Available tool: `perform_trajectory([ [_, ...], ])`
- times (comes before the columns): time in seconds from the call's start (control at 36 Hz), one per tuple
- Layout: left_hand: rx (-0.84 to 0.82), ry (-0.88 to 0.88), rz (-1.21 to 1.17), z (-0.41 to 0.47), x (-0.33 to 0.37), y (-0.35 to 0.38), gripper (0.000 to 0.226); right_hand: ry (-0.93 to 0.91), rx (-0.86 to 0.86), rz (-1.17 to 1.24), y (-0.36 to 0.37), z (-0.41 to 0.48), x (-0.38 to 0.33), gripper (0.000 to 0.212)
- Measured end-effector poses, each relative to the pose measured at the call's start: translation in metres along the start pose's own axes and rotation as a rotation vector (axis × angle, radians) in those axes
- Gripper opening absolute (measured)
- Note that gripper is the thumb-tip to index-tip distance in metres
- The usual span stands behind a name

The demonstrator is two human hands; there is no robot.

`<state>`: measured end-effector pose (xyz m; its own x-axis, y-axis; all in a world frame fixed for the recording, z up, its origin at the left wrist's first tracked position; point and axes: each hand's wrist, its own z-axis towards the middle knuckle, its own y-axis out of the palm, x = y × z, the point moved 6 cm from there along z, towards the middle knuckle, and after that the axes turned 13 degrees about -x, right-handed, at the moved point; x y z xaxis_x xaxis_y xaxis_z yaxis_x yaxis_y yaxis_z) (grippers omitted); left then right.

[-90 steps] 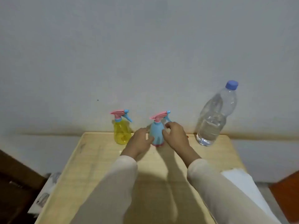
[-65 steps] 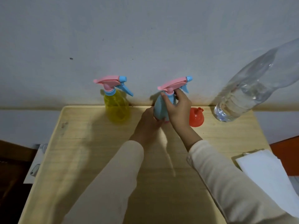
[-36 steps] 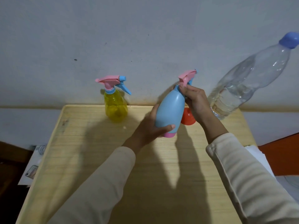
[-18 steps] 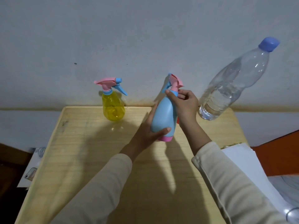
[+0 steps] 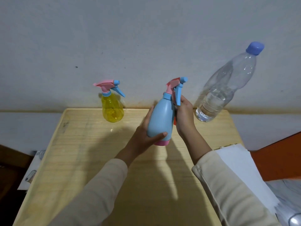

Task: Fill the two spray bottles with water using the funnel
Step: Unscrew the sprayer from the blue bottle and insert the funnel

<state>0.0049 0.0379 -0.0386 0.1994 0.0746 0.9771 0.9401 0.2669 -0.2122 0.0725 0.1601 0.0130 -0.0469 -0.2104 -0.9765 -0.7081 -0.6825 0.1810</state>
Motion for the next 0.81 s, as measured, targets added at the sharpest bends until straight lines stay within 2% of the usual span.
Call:
perform_trajectory([
  [0.03,-0.004,-0.001,0.002,-0.001,0.001,-0.001,0.091,-0.001,-0.039,-0.014,0.002,-0.001,-0.001,0.017],
  [0.08,-0.005,-0.007,0.016,-0.003,0.003,-0.002,0.092,-0.016,-0.111,-0.030,0.006,-0.004,-0.002,0.004],
  [0.22,-0.017,-0.008,0.037,-0.011,0.007,-0.005,0.093,-0.036,-0.030,-0.029,0.010,-0.010,-0.006,0.023],
  [0.31,0.005,-0.006,0.039,-0.015,0.010,-0.007,0.091,-0.013,0.007,0.194,0.014,-0.013,-0.004,0.027],
  [0.39,0.042,0.005,0.035,-0.019,0.013,-0.009,0.091,0.027,-0.031,0.373,0.022,-0.016,-0.003,0.035],
  [0.58,0.067,-0.006,-0.001,-0.029,0.006,-0.012,0.091,0.047,-0.167,0.461,0.033,-0.018,0.000,0.032],
  [0.67,0.054,-0.037,0.011,-0.034,-0.002,-0.013,0.094,-0.010,-0.165,0.546,0.031,-0.012,-0.009,0.019],
  [0.81,0.040,-0.121,0.074,-0.046,-0.019,-0.018,0.095,-0.174,-0.101,0.320,0.014,0.000,-0.045,0.016],
])
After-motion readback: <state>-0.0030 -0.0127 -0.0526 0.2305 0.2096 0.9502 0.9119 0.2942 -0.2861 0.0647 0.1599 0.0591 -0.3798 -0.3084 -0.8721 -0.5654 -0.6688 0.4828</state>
